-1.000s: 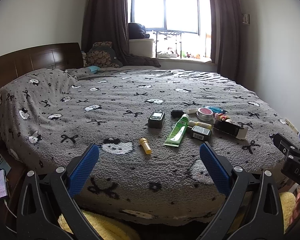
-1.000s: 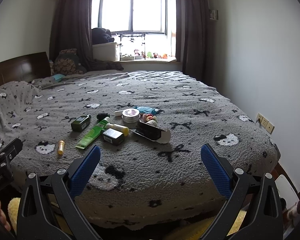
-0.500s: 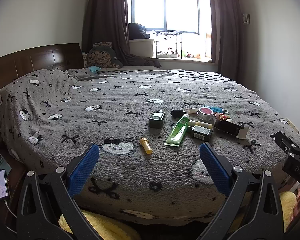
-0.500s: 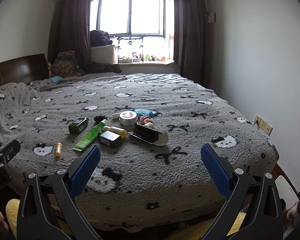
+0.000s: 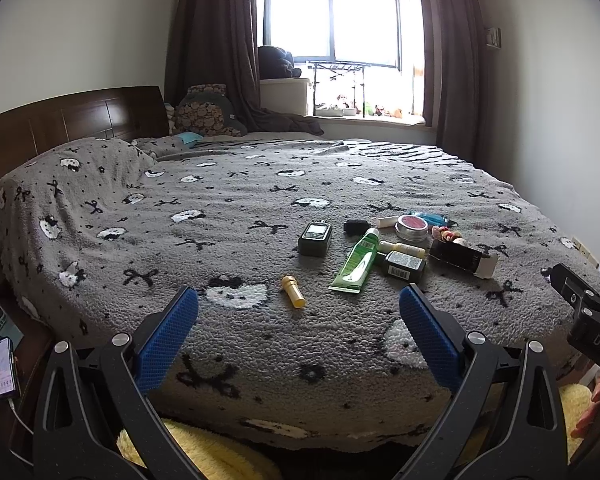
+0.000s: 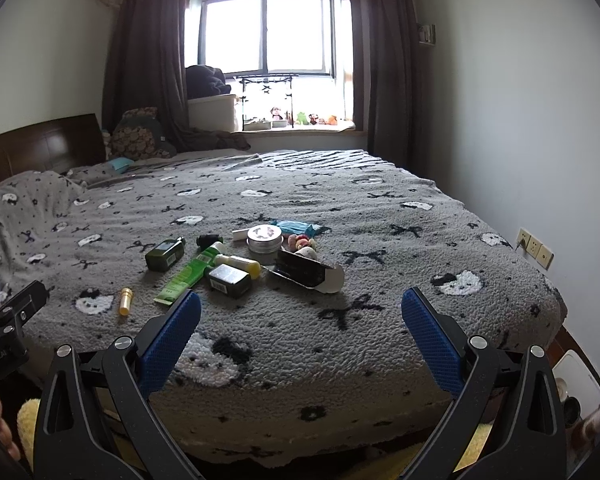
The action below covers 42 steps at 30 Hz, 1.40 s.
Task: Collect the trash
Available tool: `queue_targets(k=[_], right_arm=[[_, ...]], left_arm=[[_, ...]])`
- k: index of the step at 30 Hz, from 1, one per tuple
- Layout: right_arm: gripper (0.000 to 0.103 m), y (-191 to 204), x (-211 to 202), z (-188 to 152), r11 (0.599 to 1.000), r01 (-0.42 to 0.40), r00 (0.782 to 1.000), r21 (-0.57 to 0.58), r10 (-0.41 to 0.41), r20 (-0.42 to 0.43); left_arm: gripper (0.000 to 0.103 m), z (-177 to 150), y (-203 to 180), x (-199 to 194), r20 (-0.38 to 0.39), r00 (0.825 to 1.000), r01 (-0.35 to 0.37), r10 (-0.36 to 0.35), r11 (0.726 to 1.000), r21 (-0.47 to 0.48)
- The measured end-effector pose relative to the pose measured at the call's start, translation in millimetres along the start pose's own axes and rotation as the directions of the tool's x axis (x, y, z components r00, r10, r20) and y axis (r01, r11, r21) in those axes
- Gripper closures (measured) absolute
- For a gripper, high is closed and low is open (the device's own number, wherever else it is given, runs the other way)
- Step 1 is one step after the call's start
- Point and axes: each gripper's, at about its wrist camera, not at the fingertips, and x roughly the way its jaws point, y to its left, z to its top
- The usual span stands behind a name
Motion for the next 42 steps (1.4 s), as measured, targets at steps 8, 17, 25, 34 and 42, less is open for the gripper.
queue_targets(k=[8,17,25,34,42], right_arm=[[0.003,-1.9,1.6,0.3,0.999,-0.039,0.999,0.026,0.039,-0.016],[0.003,-18.3,12.1,-3.8,0.999,-0.019,1.0,0.045,0.02,-0.024],[0.003,-32.4,49.4,-16.7,0.998,0.003,0.993,0.064,0.005,-0.117],[0.003,-47.8,116.7,-34.5,0.995,-0.015,0.974,0.101,0.037,-0.224],[0.008,-34.1,176.0,-27.8,0.998,-0.061,0.966,-0.018,0.054,-0.253]], left_arm=[[0.008,-0.8,2.0,1.5,0.0,1.0,0.0,0.0,1.0,-0.004],[0.008,-5.8,8.0,18.6,-0.03,0.999,0.03,-0.03,1.0,-0.009],[0.008,-18.8,19.0,49.8,-0.084,0.996,0.03,-0.03,1.0,-0.009],[0.008,-33.6,18.0,120.7,-0.225,0.973,0.057,-0.056,0.998,-0.001],[0.02,-29.4,19.6,178.8,-0.297,0.954,0.056,-0.046,0.998,0.026]])
